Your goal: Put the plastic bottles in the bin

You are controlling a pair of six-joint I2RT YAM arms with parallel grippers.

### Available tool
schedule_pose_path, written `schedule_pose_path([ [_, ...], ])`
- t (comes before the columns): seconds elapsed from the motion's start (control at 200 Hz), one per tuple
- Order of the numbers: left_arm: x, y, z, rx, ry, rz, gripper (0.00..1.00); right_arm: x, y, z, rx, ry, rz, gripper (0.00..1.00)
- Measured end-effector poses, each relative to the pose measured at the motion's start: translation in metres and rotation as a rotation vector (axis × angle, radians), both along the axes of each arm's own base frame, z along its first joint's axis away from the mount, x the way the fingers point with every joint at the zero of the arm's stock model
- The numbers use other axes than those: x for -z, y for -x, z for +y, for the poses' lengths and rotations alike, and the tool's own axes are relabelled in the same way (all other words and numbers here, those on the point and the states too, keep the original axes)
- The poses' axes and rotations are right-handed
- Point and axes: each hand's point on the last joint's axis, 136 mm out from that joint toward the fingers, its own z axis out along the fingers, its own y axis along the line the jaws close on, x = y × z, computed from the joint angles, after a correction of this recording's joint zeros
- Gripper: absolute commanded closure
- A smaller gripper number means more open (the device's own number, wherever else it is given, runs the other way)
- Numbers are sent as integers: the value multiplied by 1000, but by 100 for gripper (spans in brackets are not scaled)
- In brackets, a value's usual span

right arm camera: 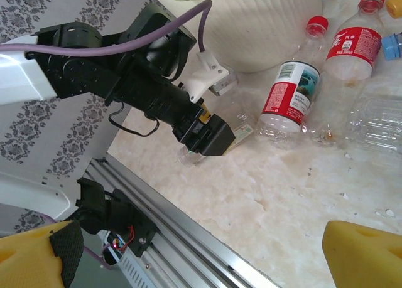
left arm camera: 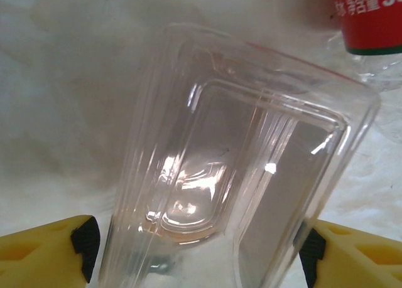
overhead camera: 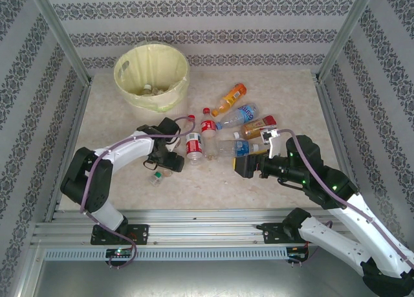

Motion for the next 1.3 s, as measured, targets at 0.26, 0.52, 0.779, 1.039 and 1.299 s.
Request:
schedule_pose_path([
  [0.26,0,3,-6,-11,14,8,25,1,-1,0,3,4,3,2],
  [0.52,1,7,-12,-20,22,18,40,4,-3,1,3,12,12,2],
  [0.779,-1,7,-13,-40,31,16,45,5,-3,2,3,14,15,2],
  [1.039,-48,2,-20,-44,117,-89,48,3,-2,2,1,7,9,2],
  [1.299,-126,-11,-40,-17,278,-239,48,-34,0,2,1,-84,-68,3],
])
